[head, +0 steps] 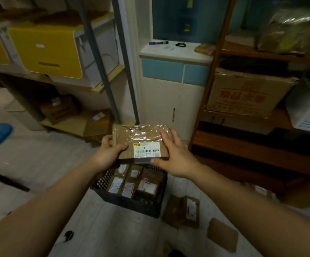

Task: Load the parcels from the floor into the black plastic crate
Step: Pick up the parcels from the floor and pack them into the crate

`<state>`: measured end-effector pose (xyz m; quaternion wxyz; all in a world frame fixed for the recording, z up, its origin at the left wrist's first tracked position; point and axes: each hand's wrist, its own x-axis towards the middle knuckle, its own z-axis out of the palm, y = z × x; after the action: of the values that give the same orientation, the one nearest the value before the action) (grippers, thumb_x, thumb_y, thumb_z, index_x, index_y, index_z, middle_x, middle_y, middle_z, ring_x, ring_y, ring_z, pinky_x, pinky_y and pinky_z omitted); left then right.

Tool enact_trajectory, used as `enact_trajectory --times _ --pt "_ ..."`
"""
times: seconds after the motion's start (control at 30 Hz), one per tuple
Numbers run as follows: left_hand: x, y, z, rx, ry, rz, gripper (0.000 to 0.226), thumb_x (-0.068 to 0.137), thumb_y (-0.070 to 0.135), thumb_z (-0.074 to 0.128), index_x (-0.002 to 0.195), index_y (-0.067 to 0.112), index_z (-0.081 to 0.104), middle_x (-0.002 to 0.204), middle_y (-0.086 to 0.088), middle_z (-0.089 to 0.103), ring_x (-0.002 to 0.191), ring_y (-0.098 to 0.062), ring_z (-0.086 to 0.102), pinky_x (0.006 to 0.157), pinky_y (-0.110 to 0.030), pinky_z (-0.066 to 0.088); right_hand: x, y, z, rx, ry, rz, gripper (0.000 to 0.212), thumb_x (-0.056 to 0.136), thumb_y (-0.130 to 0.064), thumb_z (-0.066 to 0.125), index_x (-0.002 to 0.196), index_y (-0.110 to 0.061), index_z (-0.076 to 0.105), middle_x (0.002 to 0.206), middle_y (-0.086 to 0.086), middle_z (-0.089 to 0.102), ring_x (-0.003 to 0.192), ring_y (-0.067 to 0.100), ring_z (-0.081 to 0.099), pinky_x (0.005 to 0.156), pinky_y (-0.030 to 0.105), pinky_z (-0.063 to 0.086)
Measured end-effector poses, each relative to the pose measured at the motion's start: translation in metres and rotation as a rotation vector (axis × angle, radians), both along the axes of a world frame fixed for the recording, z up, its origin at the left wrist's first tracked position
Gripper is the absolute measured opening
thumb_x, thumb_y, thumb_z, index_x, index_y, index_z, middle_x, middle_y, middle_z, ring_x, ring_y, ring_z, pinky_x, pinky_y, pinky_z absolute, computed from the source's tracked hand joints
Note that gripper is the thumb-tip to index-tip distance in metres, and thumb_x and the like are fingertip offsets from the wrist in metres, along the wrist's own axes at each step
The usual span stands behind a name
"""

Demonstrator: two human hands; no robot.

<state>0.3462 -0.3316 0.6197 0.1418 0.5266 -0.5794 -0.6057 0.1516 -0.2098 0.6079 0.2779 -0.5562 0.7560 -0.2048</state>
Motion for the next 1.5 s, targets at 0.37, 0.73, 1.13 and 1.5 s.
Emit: enact_trajectory --times 0.37,0.73,1.13,1.5 --pt "0.013 -0.13 -0.087 0.167 -0.165 -0.31 0.076 0.075 0.058 0.064 0.134 0.031 0.027 0.124 -0.011 0.051 0.106 -0.031 0.058 0.088 -0.049 0.052 0.023 -0.115 -0.08 0.142 0.229 0.098 0.107 0.073 -0.052 0.073 0.152 -0.029 0.003 0.158 0.004 0.001 0.144 0.026 0.004 0.115 0.038 0.019" --pt "0.023 -0.189 -0.311 -0.099 -0.263 -0.729 0.077 0.089 0.016 0.061 0.148 0.028 0.012 0.146 -0.001 0.03 0.13 -0.021 0.038 0.099 -0.027 0.041 0.071 -0.139 -0.316 0.253 0.149 -0.023 0.093 0.08 -0.052 0.066 0.152 -0.032 0.009 0.155 0.0 0.009 0.14 0.019 0.017 0.111 0.03 0.025" --pt "-0.009 -0.207 -0.568 0.093 -0.357 -0.736 0.03 0.09 0.025 0.058 0.119 0.026 0.047 0.099 0.0 0.055 0.084 -0.015 0.056 0.074 -0.031 0.052 0.023 -0.171 -0.569 0.483 0.152 0.094 0.091 0.075 -0.06 0.064 0.149 -0.042 0.013 0.15 -0.001 0.031 0.129 0.021 0.038 0.103 0.036 0.036" --pt "-0.026 -0.221 -0.631 -0.002 -0.477 -0.927 0.074 0.085 0.019 0.066 0.147 0.023 0.025 0.142 -0.009 0.04 0.105 -0.022 0.056 0.084 -0.035 0.055 0.02 -0.18 -0.607 0.545 0.206 0.168 0.085 0.075 -0.058 0.067 0.146 -0.04 0.024 0.138 0.004 0.034 0.122 0.024 0.039 0.098 0.039 0.042"
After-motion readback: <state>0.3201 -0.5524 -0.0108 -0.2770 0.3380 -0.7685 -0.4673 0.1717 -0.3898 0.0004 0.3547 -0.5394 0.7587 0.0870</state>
